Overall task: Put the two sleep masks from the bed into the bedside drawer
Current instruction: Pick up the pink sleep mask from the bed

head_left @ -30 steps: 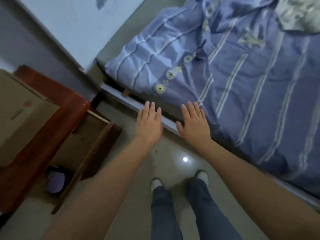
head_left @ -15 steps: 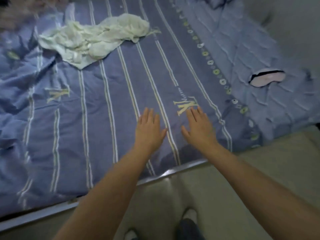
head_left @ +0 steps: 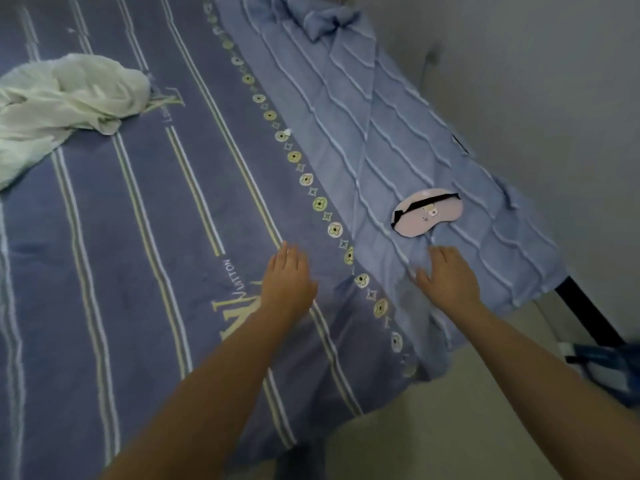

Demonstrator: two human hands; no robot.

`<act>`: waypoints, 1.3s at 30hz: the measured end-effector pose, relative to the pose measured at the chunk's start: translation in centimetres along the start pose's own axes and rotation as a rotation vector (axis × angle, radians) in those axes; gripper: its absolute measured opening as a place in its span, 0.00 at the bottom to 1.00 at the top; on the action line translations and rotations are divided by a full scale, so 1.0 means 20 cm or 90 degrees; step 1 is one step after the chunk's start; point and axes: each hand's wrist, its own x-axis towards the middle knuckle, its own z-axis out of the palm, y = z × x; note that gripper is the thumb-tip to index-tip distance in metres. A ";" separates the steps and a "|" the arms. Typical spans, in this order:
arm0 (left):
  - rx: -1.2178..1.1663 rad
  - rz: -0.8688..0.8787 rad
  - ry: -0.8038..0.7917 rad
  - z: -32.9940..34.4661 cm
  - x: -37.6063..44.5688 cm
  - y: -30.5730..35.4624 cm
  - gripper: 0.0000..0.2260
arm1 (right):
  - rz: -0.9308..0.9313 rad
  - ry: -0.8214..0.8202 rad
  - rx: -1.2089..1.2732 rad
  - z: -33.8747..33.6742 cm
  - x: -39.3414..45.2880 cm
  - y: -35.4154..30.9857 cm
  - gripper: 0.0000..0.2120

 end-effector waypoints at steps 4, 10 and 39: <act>-0.019 0.014 -0.026 -0.01 0.29 0.16 0.26 | 0.116 -0.001 0.117 0.00 0.28 0.15 0.10; 0.016 0.016 -0.048 0.11 0.54 0.34 0.26 | -0.042 0.061 -0.077 0.12 0.71 0.32 0.15; -0.853 -0.409 0.506 -1.08 -0.10 0.88 0.17 | -0.503 -0.297 0.660 -1.20 0.34 -0.23 0.23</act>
